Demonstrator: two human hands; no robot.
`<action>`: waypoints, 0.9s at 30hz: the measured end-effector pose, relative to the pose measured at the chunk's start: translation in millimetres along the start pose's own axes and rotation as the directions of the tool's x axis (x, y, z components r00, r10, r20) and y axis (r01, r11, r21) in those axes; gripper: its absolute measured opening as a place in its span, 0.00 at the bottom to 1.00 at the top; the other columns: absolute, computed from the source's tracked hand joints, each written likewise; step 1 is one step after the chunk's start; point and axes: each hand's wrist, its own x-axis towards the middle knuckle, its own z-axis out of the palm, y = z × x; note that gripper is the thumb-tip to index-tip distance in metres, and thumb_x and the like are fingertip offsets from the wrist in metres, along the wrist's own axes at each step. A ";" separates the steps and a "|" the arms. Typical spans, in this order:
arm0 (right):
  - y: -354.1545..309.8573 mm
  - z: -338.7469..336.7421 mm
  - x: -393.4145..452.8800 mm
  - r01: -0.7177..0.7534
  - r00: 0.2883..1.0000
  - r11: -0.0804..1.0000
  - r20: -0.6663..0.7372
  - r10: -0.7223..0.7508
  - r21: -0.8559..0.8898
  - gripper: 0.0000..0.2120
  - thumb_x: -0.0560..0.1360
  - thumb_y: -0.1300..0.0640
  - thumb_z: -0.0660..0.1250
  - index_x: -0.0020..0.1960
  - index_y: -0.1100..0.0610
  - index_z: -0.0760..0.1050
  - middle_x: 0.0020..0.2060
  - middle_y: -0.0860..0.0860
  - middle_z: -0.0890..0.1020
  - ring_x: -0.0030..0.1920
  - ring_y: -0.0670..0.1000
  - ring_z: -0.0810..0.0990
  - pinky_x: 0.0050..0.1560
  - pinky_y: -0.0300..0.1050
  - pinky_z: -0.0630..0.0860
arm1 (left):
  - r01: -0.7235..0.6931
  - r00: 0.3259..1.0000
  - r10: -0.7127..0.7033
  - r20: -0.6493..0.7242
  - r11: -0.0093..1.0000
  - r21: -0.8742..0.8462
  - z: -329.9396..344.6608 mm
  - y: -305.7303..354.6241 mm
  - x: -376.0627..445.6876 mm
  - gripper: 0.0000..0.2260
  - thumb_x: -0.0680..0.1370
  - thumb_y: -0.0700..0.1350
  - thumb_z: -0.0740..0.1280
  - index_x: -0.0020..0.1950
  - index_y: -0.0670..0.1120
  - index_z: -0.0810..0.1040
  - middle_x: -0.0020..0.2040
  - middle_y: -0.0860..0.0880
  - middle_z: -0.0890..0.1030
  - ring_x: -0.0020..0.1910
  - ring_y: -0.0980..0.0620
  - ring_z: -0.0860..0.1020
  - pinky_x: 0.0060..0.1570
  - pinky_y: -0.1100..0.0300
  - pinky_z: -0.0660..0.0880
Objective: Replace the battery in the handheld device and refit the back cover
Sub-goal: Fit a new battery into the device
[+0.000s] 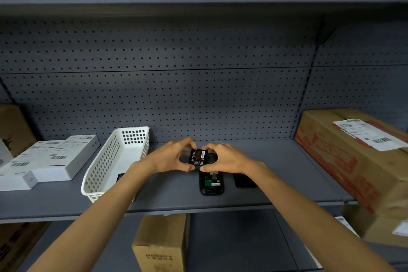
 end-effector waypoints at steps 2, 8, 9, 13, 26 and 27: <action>5.0 -5.5 -5.6 -0.011 1.000 0.998 0.004 0.011 0.056 0.31 0.68 0.41 0.74 0.67 0.47 0.71 0.62 0.46 0.79 0.63 0.47 0.76 0.62 0.48 0.75 | -0.007 1.000 0.007 -0.003 0.998 -0.067 0.8 3.2 2.2 0.19 0.71 0.48 0.74 0.57 0.54 0.70 0.55 0.58 0.83 0.57 0.63 0.80 0.61 0.56 0.74; 16.3 -22.2 -25.3 -0.025 1.000 0.962 0.003 0.025 0.273 0.25 0.74 0.45 0.71 0.69 0.48 0.73 0.62 0.47 0.79 0.63 0.44 0.75 0.56 0.36 0.68 | -0.034 0.998 0.022 -0.056 0.975 -0.217 7.1 13.9 11.5 0.20 0.72 0.43 0.76 0.61 0.52 0.75 0.60 0.58 0.81 0.60 0.66 0.78 0.61 0.71 0.70; 18.0 -23.5 -27.7 -0.027 1.000 0.956 -0.007 0.031 0.292 0.24 0.75 0.44 0.70 0.69 0.47 0.73 0.62 0.46 0.80 0.63 0.43 0.75 0.56 0.36 0.68 | -0.051 0.996 0.034 -0.081 0.976 -0.212 8.4 17.1 12.6 0.19 0.72 0.43 0.75 0.61 0.52 0.76 0.59 0.58 0.81 0.59 0.66 0.78 0.60 0.73 0.70; 25.0 -24.2 -33.1 -0.030 0.997 0.934 -0.061 0.056 0.357 0.28 0.73 0.34 0.66 0.68 0.45 0.74 0.61 0.45 0.80 0.62 0.42 0.76 0.65 0.44 0.71 | -0.099 0.983 0.060 -0.176 0.970 -0.224 14.6 24.4 15.8 0.14 0.75 0.44 0.72 0.60 0.51 0.77 0.57 0.59 0.81 0.57 0.68 0.78 0.58 0.74 0.70; 22.5 -13.9 -35.1 0.006 0.993 0.882 -0.104 0.048 0.471 0.31 0.75 0.34 0.61 0.73 0.49 0.70 0.67 0.47 0.77 0.66 0.44 0.75 0.71 0.47 0.68 | -0.110 0.976 0.018 -0.219 0.903 -0.415 21.9 18.4 9.3 0.15 0.77 0.48 0.70 0.63 0.51 0.78 0.56 0.63 0.83 0.56 0.64 0.81 0.58 0.74 0.72; 22.0 -13.7 -34.8 0.007 0.993 0.880 -0.105 0.049 0.474 0.31 0.76 0.35 0.62 0.73 0.49 0.69 0.67 0.47 0.78 0.65 0.43 0.76 0.71 0.46 0.68 | -0.111 0.977 0.020 -0.211 0.897 -0.429 21.6 17.3 8.5 0.15 0.77 0.48 0.70 0.63 0.51 0.77 0.56 0.63 0.83 0.56 0.63 0.81 0.58 0.74 0.71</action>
